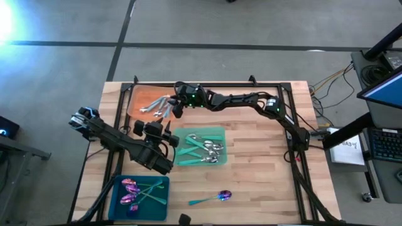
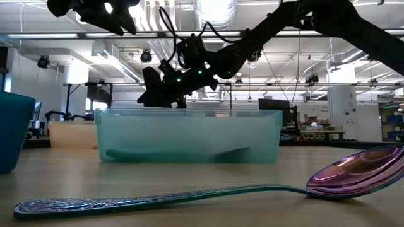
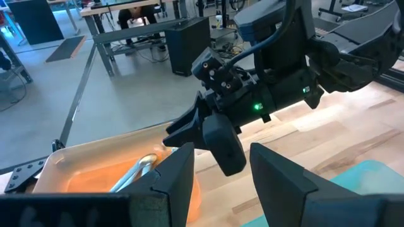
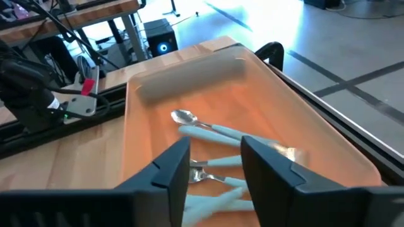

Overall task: Sort silverware by color (type)
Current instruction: Put the blue spoon into the orange bin, then put the iridescent spoon into the blue bin

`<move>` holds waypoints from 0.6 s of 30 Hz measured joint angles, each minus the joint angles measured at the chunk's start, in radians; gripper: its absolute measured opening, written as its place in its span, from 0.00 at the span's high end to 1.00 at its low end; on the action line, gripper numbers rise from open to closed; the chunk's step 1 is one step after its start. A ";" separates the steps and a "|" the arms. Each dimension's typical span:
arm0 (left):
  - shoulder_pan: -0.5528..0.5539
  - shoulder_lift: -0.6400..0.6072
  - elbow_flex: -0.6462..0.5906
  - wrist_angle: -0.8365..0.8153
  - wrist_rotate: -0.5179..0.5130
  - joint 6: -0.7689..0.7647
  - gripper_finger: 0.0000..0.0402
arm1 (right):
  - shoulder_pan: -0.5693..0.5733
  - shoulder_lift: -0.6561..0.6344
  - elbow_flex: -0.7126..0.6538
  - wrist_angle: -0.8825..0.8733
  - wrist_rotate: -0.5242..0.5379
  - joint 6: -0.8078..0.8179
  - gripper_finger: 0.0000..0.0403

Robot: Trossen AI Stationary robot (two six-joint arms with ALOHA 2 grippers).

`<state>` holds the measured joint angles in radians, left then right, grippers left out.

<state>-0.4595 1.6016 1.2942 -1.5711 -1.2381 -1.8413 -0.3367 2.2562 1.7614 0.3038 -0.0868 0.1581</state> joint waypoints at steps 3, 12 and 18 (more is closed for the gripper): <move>0.000 0.000 0.000 0.000 0.000 0.000 0.65 | 0.000 -0.003 0.000 -0.022 0.000 0.000 0.64; 0.000 -0.001 -0.001 0.000 0.047 0.043 0.65 | -0.001 -0.163 -0.001 -0.400 -0.152 -0.084 0.66; -0.002 -0.001 -0.001 0.000 0.053 0.102 0.65 | 0.042 -0.293 -0.001 -0.758 -0.201 -0.238 0.68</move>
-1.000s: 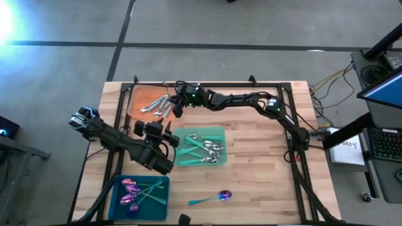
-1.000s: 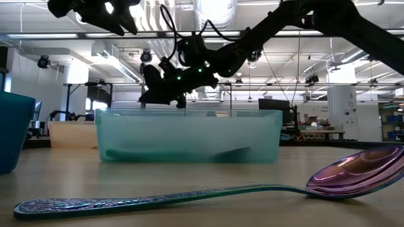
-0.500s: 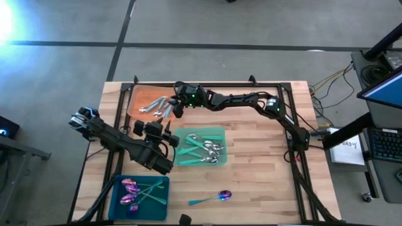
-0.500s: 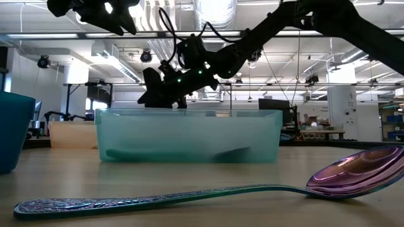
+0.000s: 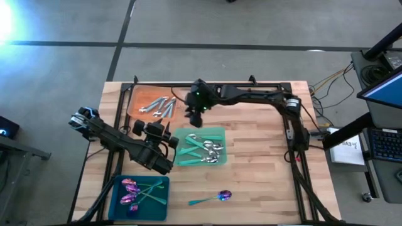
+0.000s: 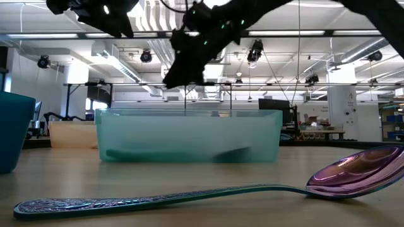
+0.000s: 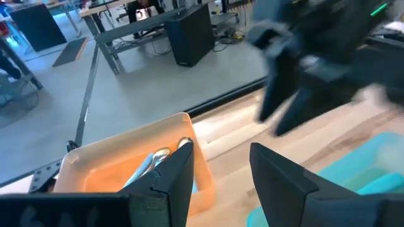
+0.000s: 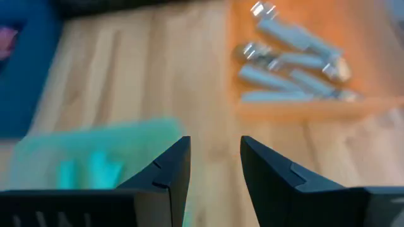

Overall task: Sort silverware by color (type)
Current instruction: Put the iridescent spoon into the blue bin

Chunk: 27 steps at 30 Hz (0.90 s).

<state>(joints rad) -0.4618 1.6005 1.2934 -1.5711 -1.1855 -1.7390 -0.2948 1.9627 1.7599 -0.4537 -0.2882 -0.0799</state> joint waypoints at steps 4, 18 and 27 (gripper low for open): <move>0.000 0.000 0.000 0.000 0.041 0.056 0.65 | 0.017 -0.081 -0.012 -0.192 0.000 -0.028 0.68; 0.000 0.000 0.000 0.175 0.205 0.406 0.65 | 0.217 -0.304 -0.244 -0.356 -0.009 0.204 0.68; -0.008 0.000 0.001 0.321 0.407 0.599 0.65 | 0.472 -0.304 -0.314 -0.342 0.006 0.192 0.70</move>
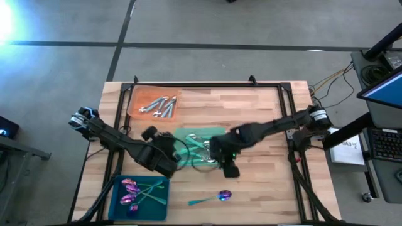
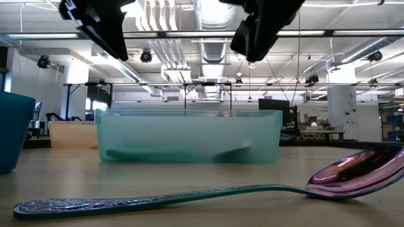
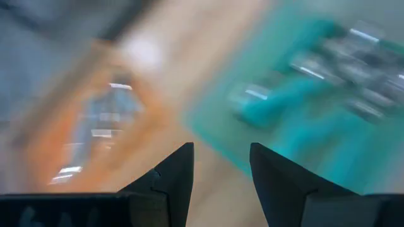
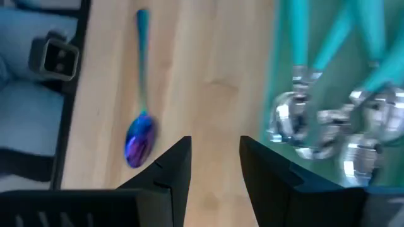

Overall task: Sort silverware by color (type)
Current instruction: Put the iridescent spoon into the blue bin

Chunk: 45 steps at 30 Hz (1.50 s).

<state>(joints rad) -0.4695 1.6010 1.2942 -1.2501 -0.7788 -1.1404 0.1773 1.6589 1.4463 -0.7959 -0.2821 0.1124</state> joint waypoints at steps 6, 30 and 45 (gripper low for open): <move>-0.040 0.041 -0.001 0.392 0.249 0.330 0.65 | 0.129 0.001 -0.001 0.001 0.096 0.011 0.72; -0.244 0.057 0.003 0.491 0.184 -0.028 0.65 | 0.320 0.083 -0.252 0.581 0.277 0.188 0.76; -0.261 0.057 0.003 0.505 0.183 -0.022 0.65 | 0.355 0.231 -0.246 0.671 0.284 0.261 0.76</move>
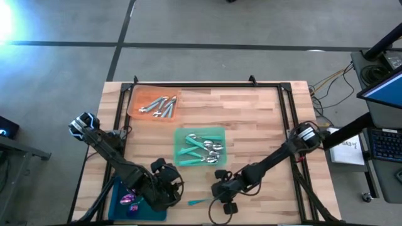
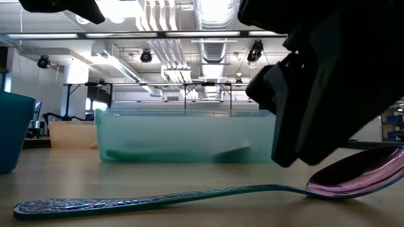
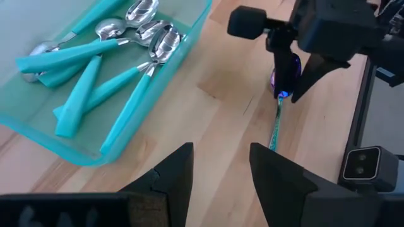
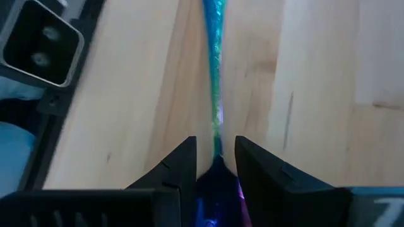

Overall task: Sort silverware by color (type)
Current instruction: Put the iridescent spoon into the blue bin

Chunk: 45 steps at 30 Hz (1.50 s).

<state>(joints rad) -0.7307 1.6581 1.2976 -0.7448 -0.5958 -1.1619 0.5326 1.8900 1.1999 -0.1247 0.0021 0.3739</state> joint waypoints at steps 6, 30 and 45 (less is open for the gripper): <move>-0.001 -0.001 0.000 -0.003 0.000 0.006 0.65 | 0.002 0.039 0.000 0.017 0.008 0.027 0.76; -0.001 -0.001 0.000 -0.003 0.001 0.051 0.65 | 0.003 0.095 0.005 0.004 0.023 0.026 0.97; -0.003 0.000 0.000 -0.002 0.000 0.050 0.65 | 0.005 0.004 -0.005 -0.163 -0.013 0.027 0.98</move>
<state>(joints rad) -0.7334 1.6581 1.2976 -0.7467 -0.5957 -1.1116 0.5378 1.8938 1.1949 -0.2879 -0.0113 0.4010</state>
